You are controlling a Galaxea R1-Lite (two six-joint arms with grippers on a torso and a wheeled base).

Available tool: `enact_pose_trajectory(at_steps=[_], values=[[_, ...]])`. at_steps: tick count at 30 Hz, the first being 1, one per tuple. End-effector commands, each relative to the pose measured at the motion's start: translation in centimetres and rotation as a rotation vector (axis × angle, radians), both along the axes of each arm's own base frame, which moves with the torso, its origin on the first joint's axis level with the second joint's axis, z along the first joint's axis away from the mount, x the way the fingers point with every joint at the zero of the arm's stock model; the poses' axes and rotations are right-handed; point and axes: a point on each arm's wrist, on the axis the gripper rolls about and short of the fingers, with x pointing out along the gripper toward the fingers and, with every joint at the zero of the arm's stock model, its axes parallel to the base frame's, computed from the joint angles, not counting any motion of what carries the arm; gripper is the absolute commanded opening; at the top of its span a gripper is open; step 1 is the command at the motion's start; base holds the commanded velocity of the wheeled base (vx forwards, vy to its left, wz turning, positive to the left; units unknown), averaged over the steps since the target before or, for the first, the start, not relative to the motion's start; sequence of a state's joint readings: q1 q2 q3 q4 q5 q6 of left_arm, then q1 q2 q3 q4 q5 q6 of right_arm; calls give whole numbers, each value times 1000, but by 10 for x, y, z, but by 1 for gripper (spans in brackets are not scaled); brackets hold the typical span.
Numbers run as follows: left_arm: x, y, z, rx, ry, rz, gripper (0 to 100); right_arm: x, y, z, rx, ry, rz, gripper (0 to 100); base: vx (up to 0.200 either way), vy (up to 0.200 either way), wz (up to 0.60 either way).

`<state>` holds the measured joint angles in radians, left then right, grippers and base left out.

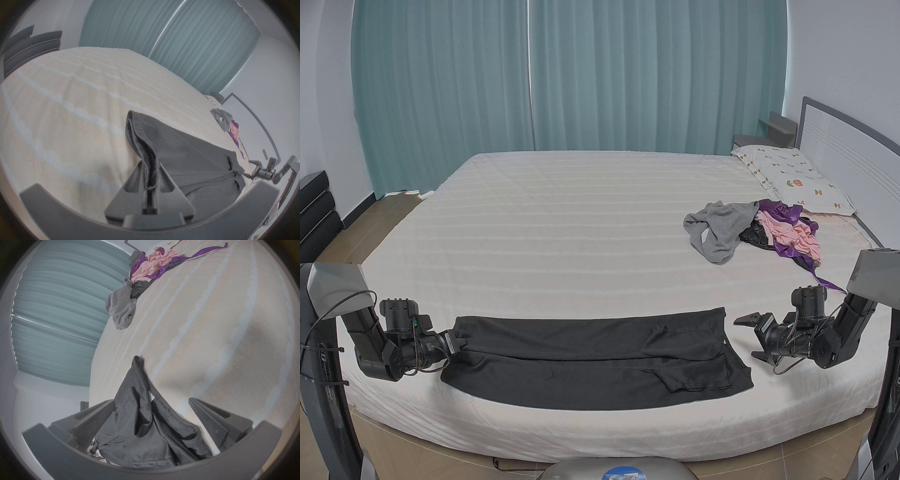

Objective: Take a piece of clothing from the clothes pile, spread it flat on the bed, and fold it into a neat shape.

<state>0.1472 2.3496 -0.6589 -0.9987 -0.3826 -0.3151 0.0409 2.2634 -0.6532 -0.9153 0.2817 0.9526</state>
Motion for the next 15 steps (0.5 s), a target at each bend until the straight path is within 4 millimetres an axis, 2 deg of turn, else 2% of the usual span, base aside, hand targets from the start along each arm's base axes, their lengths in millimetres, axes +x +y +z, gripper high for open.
enact_pose_trajectory(at_steps=[1,15], values=[[2,1,12,-16,-34,20,0,0,0,0,0,0,1,100,0,0,0],[2,1,11,-15,-29,18,0,0,0,0,0,0,1,100,0,0,0]])
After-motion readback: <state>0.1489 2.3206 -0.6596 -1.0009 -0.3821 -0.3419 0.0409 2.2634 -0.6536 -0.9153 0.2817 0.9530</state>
